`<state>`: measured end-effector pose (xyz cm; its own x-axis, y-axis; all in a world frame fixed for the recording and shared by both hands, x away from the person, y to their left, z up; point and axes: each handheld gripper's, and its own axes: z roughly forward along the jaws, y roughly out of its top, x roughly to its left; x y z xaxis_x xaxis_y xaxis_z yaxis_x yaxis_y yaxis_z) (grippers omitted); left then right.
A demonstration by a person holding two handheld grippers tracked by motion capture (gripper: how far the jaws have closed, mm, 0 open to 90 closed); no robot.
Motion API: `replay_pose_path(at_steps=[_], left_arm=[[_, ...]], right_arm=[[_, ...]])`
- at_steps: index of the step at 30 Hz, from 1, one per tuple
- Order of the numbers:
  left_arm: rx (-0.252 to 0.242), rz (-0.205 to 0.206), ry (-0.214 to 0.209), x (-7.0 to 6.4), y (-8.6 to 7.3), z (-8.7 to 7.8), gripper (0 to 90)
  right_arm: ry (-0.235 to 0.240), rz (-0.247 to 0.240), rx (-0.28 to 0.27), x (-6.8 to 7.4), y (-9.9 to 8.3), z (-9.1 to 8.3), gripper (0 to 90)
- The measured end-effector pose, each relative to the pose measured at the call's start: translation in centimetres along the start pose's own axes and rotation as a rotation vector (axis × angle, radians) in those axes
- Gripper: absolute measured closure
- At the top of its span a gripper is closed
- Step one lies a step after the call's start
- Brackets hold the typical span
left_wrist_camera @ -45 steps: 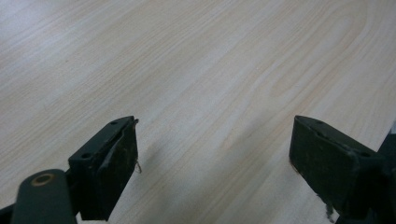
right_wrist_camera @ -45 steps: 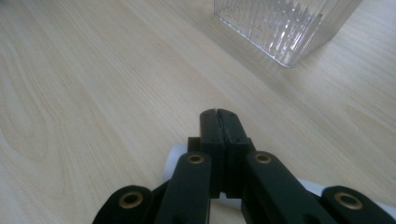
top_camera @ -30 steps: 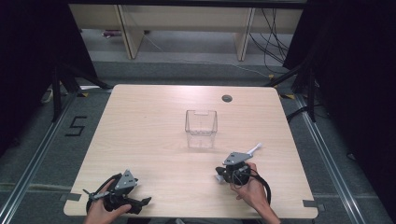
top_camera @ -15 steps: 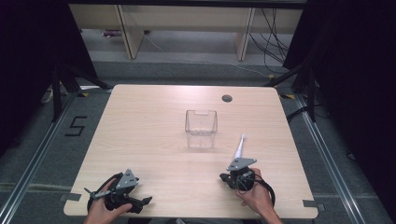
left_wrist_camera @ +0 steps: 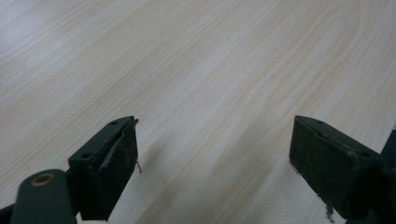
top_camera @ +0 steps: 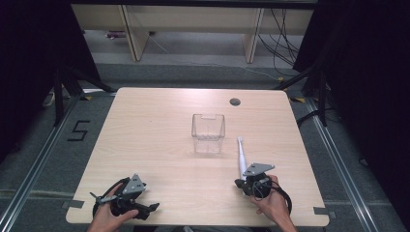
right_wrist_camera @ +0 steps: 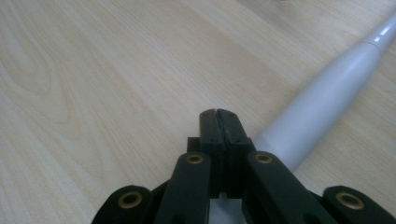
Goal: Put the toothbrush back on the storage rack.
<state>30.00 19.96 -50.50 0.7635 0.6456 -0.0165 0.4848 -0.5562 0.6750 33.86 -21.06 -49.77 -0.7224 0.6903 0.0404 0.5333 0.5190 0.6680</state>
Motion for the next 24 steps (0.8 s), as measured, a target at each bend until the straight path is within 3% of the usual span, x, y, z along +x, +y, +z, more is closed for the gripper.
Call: replay_pose_path(at_steps=[1,2,4,6,7,12,14,16,17,18,20,21,22,24], left_arm=[[0.003,0.005,0.000,0.0,0.0,0.0,15.1],[0.003,0.005,-0.002,-0.1,-0.1,0.0,15.1],[0.000,0.001,-0.001,0.0,0.0,0.0,15.1],[0.004,0.006,0.000,0.0,-0.1,0.0,15.1],[0.003,0.007,-0.001,-0.1,-0.1,0.0,15.1],[-0.004,0.003,-0.008,-0.1,-0.1,-0.1,15.1],[0.002,0.004,0.000,-0.1,-0.1,-0.2,15.1],[-0.007,-0.001,-0.001,0.0,-0.1,-0.2,15.1],[-0.008,0.000,-0.005,-0.1,-0.1,-0.2,15.1],[-0.004,0.001,0.002,-0.1,-0.1,-0.2,15.1],[-0.003,0.000,-0.001,-0.1,-0.1,-0.2,15.2],[-0.003,0.005,-0.001,0.0,-0.1,-0.2,15.1],[-0.003,0.004,0.000,0.0,0.0,-0.2,15.1],[-0.004,0.000,0.001,-0.1,-0.1,-0.2,15.1]], right_arm=[[0.005,-0.020,0.011,-0.4,0.1,-0.1,90.0],[0.001,0.008,0.002,-0.4,0.0,-0.1,90.0],[-0.020,-0.004,-0.006,-0.7,0.0,-0.1,90.0],[-0.021,0.017,0.017,-0.9,0.0,-0.4,90.0],[-0.025,0.017,-0.004,-0.9,-0.1,-0.2,90.0],[-0.034,0.006,0.000,-1.4,-0.2,-0.2,90.0],[-0.029,0.033,0.023,-1.5,-0.1,-0.5,90.0],[-0.042,0.017,0.004,-1.8,-0.2,-0.4,90.0],[-0.045,0.008,0.020,-1.9,-0.2,-0.6,89.9],[-0.049,0.016,0.006,-2.0,-0.3,-0.5,89.7],[-0.035,0.054,0.041,-1.9,-0.2,-0.8,89.7],[-0.051,0.029,0.021,-2.2,-0.3,-0.8,89.7],[-0.050,0.041,0.013,-2.2,-0.4,-0.7,89.7],[-0.053,0.047,0.043,-2.4,-0.4,-1.0,89.7]])
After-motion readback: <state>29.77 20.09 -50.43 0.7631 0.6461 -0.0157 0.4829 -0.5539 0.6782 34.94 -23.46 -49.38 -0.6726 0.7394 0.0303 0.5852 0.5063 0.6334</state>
